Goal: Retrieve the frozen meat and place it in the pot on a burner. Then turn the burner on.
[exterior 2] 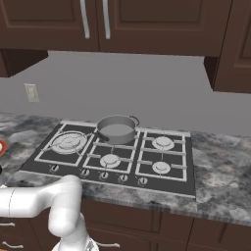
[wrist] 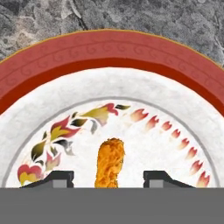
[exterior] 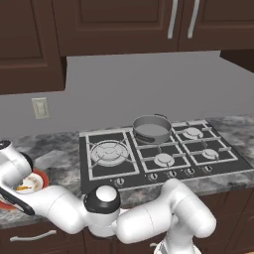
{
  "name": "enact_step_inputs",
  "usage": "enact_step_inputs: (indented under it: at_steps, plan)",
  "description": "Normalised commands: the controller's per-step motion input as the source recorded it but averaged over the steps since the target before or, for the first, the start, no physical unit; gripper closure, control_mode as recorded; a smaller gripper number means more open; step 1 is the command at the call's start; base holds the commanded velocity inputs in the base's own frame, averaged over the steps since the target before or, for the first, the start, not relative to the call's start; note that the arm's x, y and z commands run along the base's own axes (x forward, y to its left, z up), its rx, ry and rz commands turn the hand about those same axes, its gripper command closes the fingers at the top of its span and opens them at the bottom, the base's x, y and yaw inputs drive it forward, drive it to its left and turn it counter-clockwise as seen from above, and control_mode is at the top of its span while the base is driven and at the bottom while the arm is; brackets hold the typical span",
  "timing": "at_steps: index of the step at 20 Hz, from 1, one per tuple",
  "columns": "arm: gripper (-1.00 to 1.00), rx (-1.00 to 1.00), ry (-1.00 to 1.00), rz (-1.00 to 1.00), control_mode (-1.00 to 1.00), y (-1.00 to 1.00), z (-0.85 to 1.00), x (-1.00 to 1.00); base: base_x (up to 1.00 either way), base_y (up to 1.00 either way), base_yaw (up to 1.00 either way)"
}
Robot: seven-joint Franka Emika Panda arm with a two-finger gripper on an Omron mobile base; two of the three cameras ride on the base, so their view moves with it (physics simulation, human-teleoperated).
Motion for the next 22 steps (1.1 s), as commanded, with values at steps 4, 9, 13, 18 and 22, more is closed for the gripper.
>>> enact_step_inputs:
  at_steps: [4,9,13,18,22]
  plan:
    - [1.0,0.0,0.0,0.0,-1.0,-0.04,-0.74,-0.08,0.0,0.0,0.0]
    - [1.0,0.0,0.0,0.0,-1.0,-0.01,-0.1,0.0,0.0,0.0,0.0]
    - [1.0,0.03,-0.08,0.0,-1.0,-0.06,0.31,0.0,0.0,0.0,0.0]
    - [1.0,0.02,-0.23,0.0,-1.0,-0.49,0.71,-0.08,0.0,0.0,0.0]
    - [1.0,0.0,-0.3,0.0,-1.0,-0.94,0.68,-0.28,0.0,0.0,0.0]
